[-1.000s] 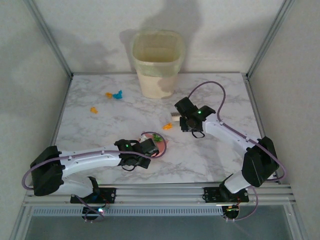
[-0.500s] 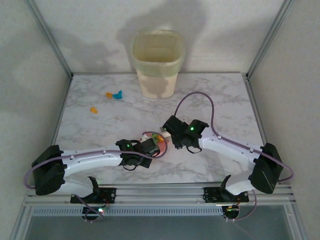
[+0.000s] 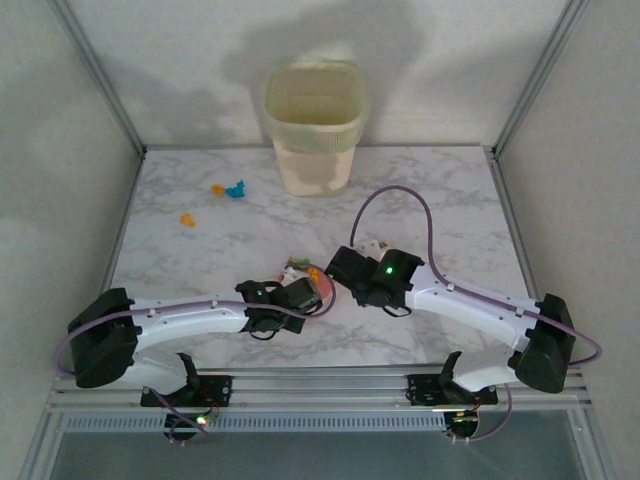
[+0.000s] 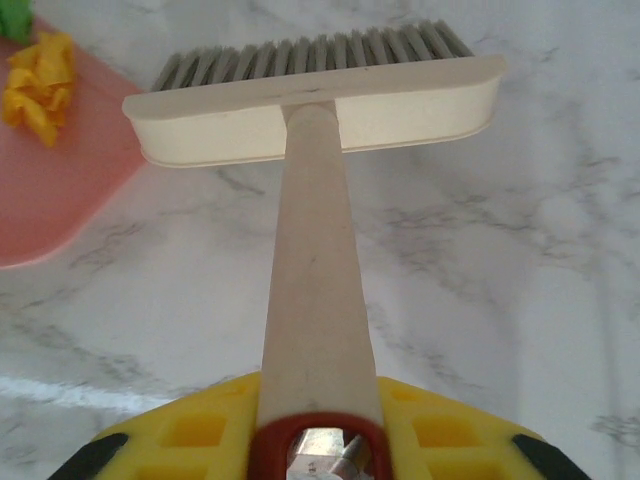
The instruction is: Sweep away the paper scraps from the table
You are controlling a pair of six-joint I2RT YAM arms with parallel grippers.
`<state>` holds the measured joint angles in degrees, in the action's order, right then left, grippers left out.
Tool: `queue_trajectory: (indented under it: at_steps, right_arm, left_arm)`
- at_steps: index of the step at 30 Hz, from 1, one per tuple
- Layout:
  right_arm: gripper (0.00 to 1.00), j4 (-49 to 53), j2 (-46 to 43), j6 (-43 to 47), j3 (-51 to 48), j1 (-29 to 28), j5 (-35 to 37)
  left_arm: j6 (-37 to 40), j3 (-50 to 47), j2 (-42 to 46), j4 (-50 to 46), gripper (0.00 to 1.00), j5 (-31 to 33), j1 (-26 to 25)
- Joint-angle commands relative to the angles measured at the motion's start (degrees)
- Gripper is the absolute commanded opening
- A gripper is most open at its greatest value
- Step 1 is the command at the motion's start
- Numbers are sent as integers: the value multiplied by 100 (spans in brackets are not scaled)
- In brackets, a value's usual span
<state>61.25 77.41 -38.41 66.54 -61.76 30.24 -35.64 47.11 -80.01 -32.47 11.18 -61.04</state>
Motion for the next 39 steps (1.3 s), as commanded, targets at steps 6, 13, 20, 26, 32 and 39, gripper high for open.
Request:
queue_trajectory:
  at_steps: [6, 13, 20, 26, 32, 39]
  right_arm:
    - [0, -617, -360, 94, 60, 129, 1661]
    - [0, -2112, -928, -110, -1337, 478, 2361]
    - [0, -2745, -1196, -460, -2042, 768, 2174]
    - [0, -2909, -1220, -725, -2304, 1319, 1652]
    - [0, -3182, -1486, -745, -2566, 1456, 1341]
    - [0, -3179, -1391, -731, -2541, 1458, 1278]
  left_arm:
    - [-404, -391, 90, 365, 0, 1009, -100]
    - [-549, -884, 425, 1001, 0, 1826, -266]
    - [-497, -978, 787, 1325, 0, 1956, -317]
    - [-377, -788, 1137, 1413, 0, 1970, -341]
    - [-247, -352, 1285, 1176, 0, 2073, -348]
    - [-52, 421, 1254, 787, 0, 2134, -348]
